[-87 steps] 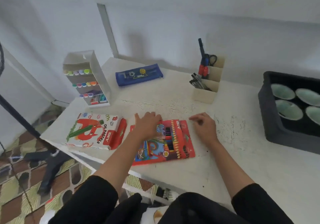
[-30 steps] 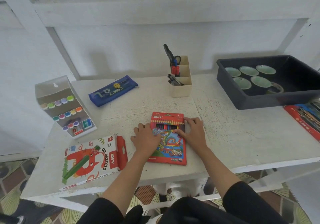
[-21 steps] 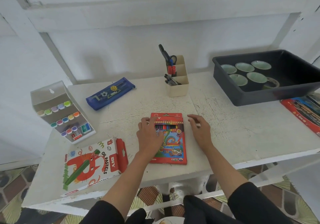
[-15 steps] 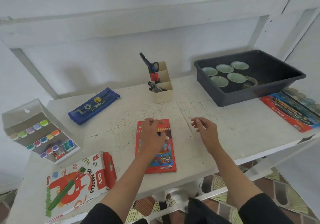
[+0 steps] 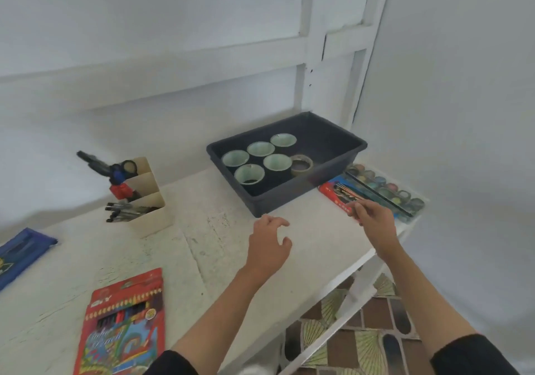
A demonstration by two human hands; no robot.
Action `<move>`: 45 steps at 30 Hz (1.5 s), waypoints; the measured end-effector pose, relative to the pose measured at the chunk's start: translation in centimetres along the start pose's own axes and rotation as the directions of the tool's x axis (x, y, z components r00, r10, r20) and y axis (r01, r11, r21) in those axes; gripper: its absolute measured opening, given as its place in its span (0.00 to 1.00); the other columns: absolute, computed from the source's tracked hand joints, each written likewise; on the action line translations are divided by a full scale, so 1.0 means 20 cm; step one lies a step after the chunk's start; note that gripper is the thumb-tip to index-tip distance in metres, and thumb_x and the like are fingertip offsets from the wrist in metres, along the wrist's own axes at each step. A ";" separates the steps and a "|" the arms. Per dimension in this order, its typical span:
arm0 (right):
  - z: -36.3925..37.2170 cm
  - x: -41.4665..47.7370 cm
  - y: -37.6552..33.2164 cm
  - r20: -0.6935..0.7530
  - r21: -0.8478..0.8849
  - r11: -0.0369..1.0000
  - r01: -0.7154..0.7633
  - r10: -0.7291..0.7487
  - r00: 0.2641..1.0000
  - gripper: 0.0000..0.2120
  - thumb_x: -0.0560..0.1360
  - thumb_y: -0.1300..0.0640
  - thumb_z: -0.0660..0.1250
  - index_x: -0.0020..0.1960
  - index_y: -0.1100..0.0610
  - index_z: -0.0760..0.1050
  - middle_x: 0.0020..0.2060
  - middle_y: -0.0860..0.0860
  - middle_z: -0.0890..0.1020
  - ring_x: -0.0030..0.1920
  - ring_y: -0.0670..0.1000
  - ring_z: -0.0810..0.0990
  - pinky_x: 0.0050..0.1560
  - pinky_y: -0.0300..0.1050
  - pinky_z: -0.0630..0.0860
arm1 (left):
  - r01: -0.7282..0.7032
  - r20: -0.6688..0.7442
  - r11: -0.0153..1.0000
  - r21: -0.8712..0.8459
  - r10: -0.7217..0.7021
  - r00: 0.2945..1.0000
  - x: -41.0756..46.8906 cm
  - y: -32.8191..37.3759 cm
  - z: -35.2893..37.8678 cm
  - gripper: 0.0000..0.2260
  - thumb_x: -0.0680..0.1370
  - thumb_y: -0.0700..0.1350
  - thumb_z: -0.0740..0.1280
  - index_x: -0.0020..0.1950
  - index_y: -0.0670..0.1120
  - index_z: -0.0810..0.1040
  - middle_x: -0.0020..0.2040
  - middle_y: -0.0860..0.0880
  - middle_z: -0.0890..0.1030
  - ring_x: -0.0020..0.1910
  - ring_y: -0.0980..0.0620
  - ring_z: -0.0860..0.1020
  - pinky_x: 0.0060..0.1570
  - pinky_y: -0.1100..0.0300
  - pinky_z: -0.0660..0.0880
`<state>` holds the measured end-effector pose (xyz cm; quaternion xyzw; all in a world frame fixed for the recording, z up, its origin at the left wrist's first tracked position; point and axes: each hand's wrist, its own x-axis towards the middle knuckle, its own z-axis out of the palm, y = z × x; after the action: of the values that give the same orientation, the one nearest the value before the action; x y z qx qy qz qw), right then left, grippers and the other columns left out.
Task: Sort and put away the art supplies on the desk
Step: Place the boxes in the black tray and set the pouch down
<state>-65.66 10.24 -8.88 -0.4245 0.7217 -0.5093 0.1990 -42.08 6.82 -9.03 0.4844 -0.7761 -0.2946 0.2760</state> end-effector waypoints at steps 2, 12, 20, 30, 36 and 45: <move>-0.14 0.15 0.08 -0.023 -0.159 0.987 0.025 -0.029 0.999 0.09 0.77 0.62 0.63 0.49 0.58 0.82 0.44 0.51 0.82 0.47 0.50 0.78 0.47 0.43 0.72 | 0.021 0.069 1.000 -0.008 -0.021 0.997 0.14 0.14 0.15 0.14 0.76 0.41 0.67 0.61 0.48 0.74 0.61 0.49 0.71 0.62 0.52 0.68 0.58 0.63 0.66; -0.58 0.57 0.50 0.381 -0.658 0.730 0.183 0.113 0.918 0.39 0.72 0.47 0.70 0.75 0.53 0.54 0.72 0.56 0.61 0.70 0.56 0.60 0.68 0.50 0.63 | 0.289 0.424 0.952 -0.095 -0.224 0.877 0.73 0.63 0.75 0.21 0.76 0.41 0.66 0.68 0.42 0.68 0.62 0.46 0.74 0.61 0.46 0.75 0.61 0.53 0.73; -0.71 0.62 0.54 0.329 -0.415 0.905 0.098 0.049 0.943 0.37 0.66 0.46 0.69 0.72 0.51 0.62 0.52 0.50 0.65 0.54 0.49 0.61 0.53 0.40 0.60 | 0.493 0.369 0.822 -0.284 -0.381 0.848 0.88 0.76 1.09 0.29 0.77 0.45 0.65 0.75 0.43 0.56 0.70 0.43 0.70 0.67 0.43 0.70 0.66 0.50 0.69; -1.03 0.70 0.58 0.163 -0.343 0.938 0.047 0.010 0.987 0.25 0.69 0.54 0.73 0.58 0.46 0.62 0.50 0.51 0.67 0.55 0.51 0.63 0.48 0.41 0.63 | 0.714 0.616 0.315 -0.625 -0.363 0.699 1.05 1.08 1.36 0.21 0.79 0.48 0.65 0.66 0.44 0.60 0.58 0.40 0.78 0.43 0.45 0.80 0.28 0.54 0.79; -1.00 0.97 0.44 0.099 -0.158 0.983 0.096 -0.081 0.992 0.22 0.73 0.51 0.70 0.63 0.50 0.64 0.54 0.49 0.68 0.54 0.44 0.68 0.51 0.36 0.68 | 0.471 0.384 0.521 -0.712 -0.273 0.882 1.37 1.15 1.38 0.26 0.79 0.44 0.63 0.73 0.47 0.55 0.64 0.45 0.75 0.54 0.47 0.79 0.48 0.48 0.80; -0.47 1.51 0.27 0.286 0.155 0.988 0.019 -0.063 0.956 0.11 0.83 0.51 0.49 0.62 0.48 0.65 0.49 0.48 0.77 0.51 0.47 0.77 0.52 0.43 0.75 | 0.159 -0.030 0.615 -0.772 -0.285 0.958 1.79 0.82 0.87 0.21 0.82 0.43 0.57 0.74 0.54 0.62 0.62 0.48 0.77 0.57 0.48 0.79 0.58 0.46 0.77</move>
<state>-91.64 -8.41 -5.52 -0.4930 0.6352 -0.4988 0.3234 -77.67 -16.73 -3.85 0.4359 -0.4902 -0.5883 0.4727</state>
